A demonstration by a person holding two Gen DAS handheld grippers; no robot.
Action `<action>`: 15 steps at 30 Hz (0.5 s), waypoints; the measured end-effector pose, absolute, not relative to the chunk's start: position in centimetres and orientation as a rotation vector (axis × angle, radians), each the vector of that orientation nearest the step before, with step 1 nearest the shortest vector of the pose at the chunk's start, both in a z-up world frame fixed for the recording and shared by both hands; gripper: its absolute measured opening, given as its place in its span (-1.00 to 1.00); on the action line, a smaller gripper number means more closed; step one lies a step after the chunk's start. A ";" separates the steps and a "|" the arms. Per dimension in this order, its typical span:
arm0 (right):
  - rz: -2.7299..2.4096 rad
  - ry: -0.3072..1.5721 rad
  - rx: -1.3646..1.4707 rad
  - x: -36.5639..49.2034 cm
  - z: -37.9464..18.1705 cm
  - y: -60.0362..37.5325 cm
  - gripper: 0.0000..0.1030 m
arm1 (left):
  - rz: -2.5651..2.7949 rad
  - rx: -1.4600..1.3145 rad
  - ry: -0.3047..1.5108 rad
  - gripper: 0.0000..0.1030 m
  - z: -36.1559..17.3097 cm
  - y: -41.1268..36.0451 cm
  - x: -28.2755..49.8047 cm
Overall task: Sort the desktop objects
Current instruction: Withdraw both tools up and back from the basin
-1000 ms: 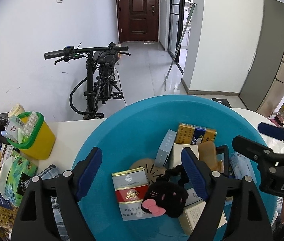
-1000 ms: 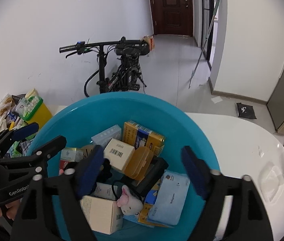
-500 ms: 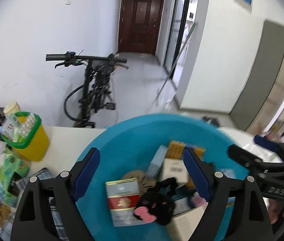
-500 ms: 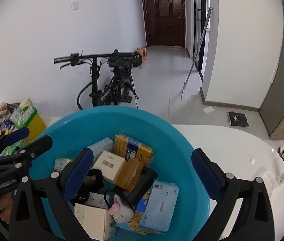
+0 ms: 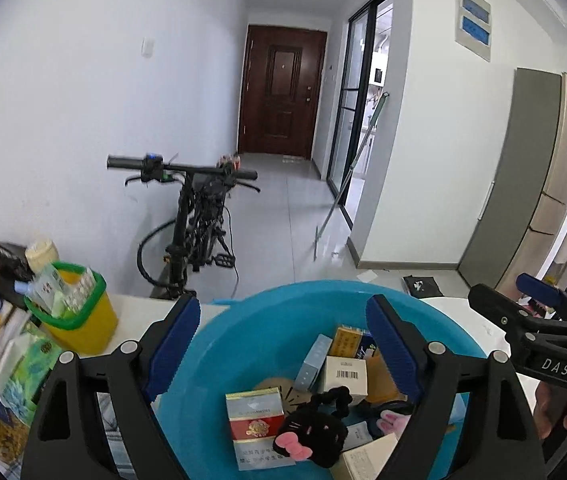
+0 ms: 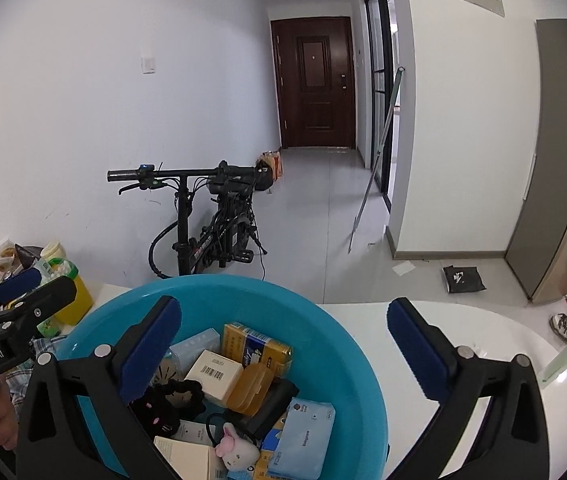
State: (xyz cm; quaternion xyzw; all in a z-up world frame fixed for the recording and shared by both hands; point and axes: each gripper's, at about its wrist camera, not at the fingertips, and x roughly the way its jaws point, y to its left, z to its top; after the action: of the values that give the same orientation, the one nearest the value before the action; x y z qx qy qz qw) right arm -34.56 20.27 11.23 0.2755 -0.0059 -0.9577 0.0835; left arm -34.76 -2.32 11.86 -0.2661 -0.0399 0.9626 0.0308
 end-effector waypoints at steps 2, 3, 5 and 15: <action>-2.870 -0.010 0.797 -34.3 11.5 20.2 0.99 | 2.992 -0.774 -0.077 0.69 12.1 -1.9 -34.3; -2.879 -0.008 0.775 -34.1 11.7 20.2 0.99 | 3.001 -0.753 -0.064 0.69 12.3 -1.7 -34.0; -2.901 -0.011 0.693 -33.4 12.2 20.3 0.99 | 3.027 -0.671 -0.037 0.69 12.8 -1.5 -33.3; -2.936 -0.012 0.412 -30.8 14.5 20.5 0.99 | 3.056 -0.417 -0.061 1.00 14.6 -1.9 -31.0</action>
State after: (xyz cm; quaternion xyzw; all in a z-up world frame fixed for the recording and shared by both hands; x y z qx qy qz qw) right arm -30.83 20.49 14.55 0.1383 -0.0041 -0.9864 0.0883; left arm -31.00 -1.92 14.60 -0.1351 -0.0197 0.9902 0.0285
